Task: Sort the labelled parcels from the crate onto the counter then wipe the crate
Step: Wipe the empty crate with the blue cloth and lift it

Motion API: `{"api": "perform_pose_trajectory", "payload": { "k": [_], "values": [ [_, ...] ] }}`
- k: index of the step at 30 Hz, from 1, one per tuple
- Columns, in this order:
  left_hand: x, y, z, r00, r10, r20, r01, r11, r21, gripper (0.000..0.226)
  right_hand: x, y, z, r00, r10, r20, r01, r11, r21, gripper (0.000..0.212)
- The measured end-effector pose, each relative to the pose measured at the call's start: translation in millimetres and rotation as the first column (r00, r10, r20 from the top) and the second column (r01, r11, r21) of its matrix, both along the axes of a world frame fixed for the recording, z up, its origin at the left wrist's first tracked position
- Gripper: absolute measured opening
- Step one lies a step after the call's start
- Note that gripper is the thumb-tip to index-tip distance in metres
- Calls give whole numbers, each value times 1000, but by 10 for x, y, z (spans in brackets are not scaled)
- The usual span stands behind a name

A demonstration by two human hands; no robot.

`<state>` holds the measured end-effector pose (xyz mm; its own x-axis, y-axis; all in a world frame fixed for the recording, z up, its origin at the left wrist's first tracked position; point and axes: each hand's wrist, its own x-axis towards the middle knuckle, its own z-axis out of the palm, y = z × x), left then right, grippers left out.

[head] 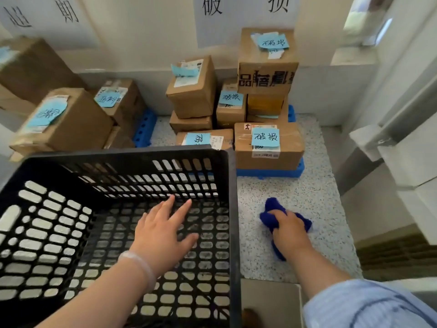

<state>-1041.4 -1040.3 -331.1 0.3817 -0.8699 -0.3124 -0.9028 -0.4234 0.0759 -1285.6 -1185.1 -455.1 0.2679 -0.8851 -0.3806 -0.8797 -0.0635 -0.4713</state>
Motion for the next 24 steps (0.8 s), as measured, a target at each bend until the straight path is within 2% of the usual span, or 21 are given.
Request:
{"api": "perform_pose_trajectory", "payload": {
  "k": [2,4,7,11,14,18,21,24],
  "values": [
    [11,34,53,1000,-2,-1,2,1000,-18,78,56,-23,188,946,-198,257,204,979,5,47],
    [56,76,123,1000,-14,-15,13,999,-31,78,165,-34,475,861,-255,440,309,950,-54,45],
    [235,136,267,999,-33,-29,30,995,-96,77,396,4,1033,751,-200,629,401,895,-194,40],
    [684,280,425,998,-31,-60,20,982,-186,76,760,228,1799,651,-84,754,489,807,-332,38],
    [1113,479,529,996,-16,-85,-3,974,-226,75,1114,540,2217,670,27,742,449,781,-434,42],
    [1806,761,648,998,-7,-62,-8,968,-251,75,1705,917,2320,826,190,531,178,806,-565,50],
    [2281,939,670,999,-25,-40,16,972,-235,75,2144,1150,2124,885,296,360,-72,851,-521,51],
    [2641,1073,640,996,-89,6,89,969,-230,76,2551,1315,1859,886,386,255,-245,859,-450,50]
  ]
}}
